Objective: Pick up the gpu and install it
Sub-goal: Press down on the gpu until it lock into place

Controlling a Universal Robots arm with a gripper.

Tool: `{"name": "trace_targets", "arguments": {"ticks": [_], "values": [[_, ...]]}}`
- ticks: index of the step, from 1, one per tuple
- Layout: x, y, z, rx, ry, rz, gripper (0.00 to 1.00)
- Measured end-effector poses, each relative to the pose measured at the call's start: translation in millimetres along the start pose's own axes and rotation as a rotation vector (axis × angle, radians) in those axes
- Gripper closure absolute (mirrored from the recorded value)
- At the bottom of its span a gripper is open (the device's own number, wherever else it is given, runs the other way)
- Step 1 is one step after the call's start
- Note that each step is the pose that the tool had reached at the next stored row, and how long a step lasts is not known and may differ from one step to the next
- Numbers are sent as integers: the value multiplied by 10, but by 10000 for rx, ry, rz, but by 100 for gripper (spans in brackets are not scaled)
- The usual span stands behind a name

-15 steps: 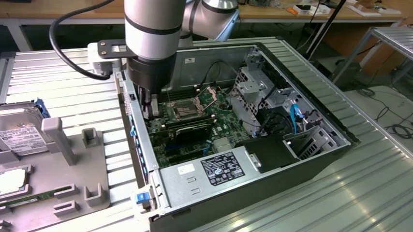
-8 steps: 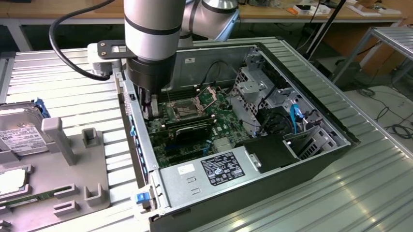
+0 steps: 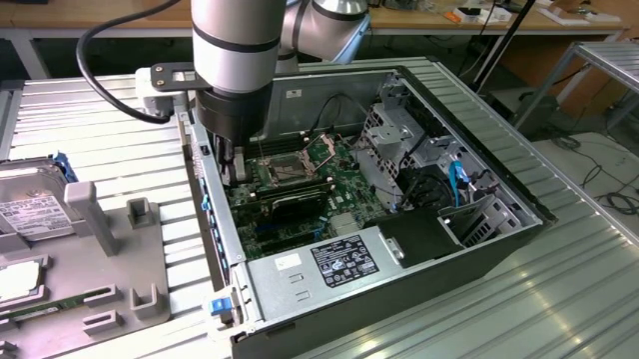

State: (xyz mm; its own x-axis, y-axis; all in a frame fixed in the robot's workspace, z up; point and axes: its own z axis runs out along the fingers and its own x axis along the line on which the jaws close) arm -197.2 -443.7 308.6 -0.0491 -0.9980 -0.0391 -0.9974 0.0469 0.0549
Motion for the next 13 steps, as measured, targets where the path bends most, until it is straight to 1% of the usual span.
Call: {"name": "trace_targets", "arguments": {"ticks": [1, 2, 3, 4, 5, 10, 11, 13], "values": [[0, 0, 0, 4, 62, 4, 89], [0, 0, 0, 4, 101, 5, 89], [-1, 0, 0, 7, 152, 9, 89], [0, 0, -1, 11, 258, 13, 89], [0, 0, 1, 18, 347, 17, 89], [-10, 1, -1, 16, 357, 19, 89], [-16, 1, 0, 16, 333, 16, 89], [-24, 2, 0, 16, 187, 9, 89]]}}
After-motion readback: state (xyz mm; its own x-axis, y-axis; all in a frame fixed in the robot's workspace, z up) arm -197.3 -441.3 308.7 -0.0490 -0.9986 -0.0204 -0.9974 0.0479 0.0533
